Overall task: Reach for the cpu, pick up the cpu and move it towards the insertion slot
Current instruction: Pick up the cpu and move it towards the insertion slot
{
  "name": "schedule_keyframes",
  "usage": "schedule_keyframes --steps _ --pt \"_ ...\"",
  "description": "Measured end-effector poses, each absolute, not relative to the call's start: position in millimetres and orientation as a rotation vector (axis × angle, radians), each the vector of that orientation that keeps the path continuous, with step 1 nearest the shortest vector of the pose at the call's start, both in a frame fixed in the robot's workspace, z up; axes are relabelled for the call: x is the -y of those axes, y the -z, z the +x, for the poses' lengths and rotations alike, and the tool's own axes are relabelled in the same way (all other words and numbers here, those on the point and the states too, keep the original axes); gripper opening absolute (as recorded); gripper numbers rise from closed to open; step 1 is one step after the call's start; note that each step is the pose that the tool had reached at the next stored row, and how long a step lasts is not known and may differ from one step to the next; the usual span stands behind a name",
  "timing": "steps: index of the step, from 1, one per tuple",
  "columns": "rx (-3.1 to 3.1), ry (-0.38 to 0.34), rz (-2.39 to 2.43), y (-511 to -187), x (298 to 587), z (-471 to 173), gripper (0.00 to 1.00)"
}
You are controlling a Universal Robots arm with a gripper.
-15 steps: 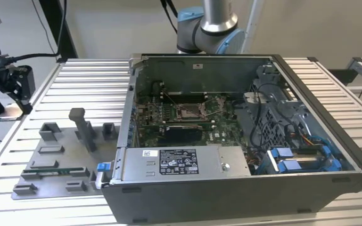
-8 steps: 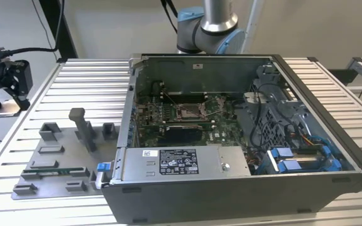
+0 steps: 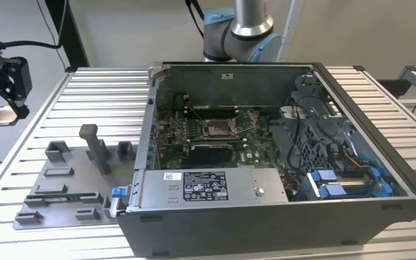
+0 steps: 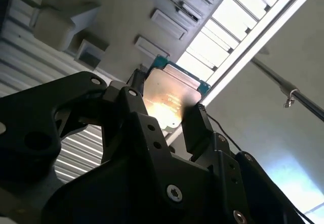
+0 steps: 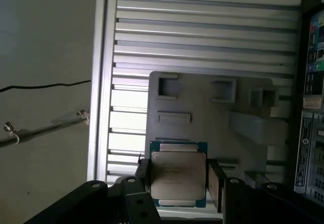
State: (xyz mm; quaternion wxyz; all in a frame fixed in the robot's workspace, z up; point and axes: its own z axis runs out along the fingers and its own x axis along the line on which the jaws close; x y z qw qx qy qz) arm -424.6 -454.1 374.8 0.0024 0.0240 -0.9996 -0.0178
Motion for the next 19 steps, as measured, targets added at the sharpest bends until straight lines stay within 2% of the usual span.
schedule_keyframes --steps 19 --pt "3.135 0.056 0.075 -384.8 454.1 -415.8 0.00"
